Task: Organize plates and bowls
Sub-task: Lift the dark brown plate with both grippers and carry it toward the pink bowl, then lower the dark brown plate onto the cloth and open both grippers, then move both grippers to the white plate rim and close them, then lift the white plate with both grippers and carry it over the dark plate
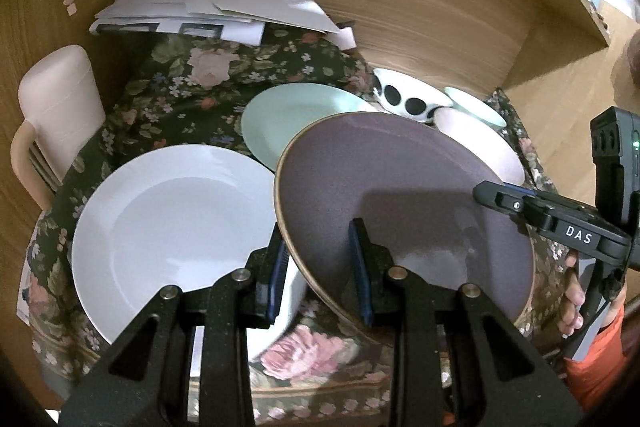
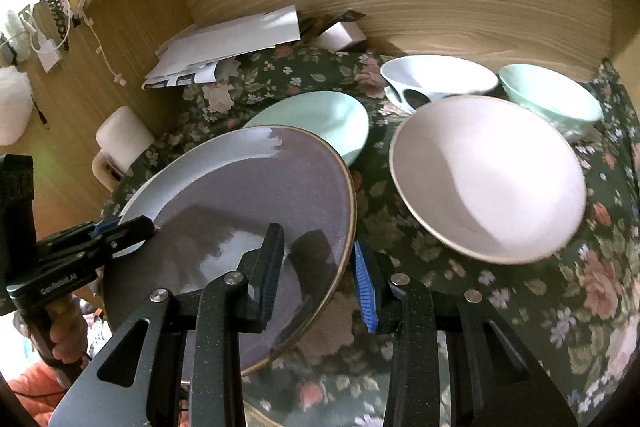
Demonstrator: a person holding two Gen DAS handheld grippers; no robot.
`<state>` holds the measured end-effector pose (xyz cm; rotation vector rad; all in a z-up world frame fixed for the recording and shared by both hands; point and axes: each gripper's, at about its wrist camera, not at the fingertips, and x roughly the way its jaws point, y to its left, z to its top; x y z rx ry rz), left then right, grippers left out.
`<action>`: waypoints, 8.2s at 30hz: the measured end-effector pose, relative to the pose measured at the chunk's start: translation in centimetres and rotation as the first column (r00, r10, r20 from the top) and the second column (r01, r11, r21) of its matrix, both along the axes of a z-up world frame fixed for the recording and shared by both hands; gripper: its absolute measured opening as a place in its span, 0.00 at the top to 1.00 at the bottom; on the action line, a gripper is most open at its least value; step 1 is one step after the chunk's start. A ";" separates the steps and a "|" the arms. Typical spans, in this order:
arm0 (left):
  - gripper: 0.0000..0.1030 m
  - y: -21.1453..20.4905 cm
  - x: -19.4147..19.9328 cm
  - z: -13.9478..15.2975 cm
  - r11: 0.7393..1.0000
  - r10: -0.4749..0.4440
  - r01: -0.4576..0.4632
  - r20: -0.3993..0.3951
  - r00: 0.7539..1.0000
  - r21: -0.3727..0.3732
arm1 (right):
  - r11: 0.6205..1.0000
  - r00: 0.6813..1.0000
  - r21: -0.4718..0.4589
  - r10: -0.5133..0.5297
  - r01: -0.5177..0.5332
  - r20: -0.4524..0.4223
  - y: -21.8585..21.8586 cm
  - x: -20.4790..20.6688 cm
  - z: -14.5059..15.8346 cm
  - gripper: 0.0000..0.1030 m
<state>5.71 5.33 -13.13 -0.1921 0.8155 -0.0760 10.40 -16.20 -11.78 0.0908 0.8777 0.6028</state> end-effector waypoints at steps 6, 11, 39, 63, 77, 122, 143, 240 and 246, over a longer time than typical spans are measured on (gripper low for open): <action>0.71 -1.5 -0.6 -0.4 1.000 -0.023 0.023 0.001 1.000 0.009 | 1.000 1.000 0.007 -0.021 0.021 -0.002 -1.7 -1.0 -0.4 0.70; 0.71 -2.6 -0.5 -1.4 0.999 -0.039 0.039 -0.014 0.999 0.005 | 0.999 0.999 0.006 -0.039 0.039 -0.014 -3.0 -1.6 -1.1 0.70; 0.71 -5.2 2.0 -5.5 0.998 -0.063 0.064 -0.103 0.993 0.005 | 0.995 0.994 -0.059 -0.081 0.078 -0.067 -4.9 -0.5 -4.7 0.71; 0.33 -1.8 -1.0 -1.1 0.996 0.045 -0.048 0.036 0.998 0.075 | 0.994 0.991 -0.068 -0.076 0.085 0.114 -3.8 -2.8 0.6 0.32; 0.17 5.4 -4.3 1.2 0.974 0.184 -0.195 0.098 0.978 0.112 | 0.998 0.991 -0.038 0.052 -0.048 0.126 2.5 -1.3 1.8 0.22; 0.69 15.1 -3.4 -5.2 0.972 0.233 -0.235 -0.115 0.966 -0.003 | 0.914 0.932 -0.199 0.326 -0.353 -0.155 19.1 3.7 -6.2 0.69; 0.68 13.9 -3.9 -3.9 0.966 0.253 -0.257 -0.096 0.963 -0.028 | 0.939 0.946 -0.131 0.306 -0.319 -0.111 16.6 2.6 -3.9 0.71; 0.67 -4.3 2.6 -5.4 0.993 -0.114 0.117 -0.131 0.985 0.016 | 0.995 0.993 -0.101 0.011 -0.023 -0.120 -5.0 0.0 -3.9 0.69; 0.67 -4.4 2.7 -5.4 0.992 -0.117 0.121 -0.126 0.985 0.030 | 0.992 0.994 -0.123 0.010 -0.024 -0.108 -5.0 -0.5 -3.7 0.69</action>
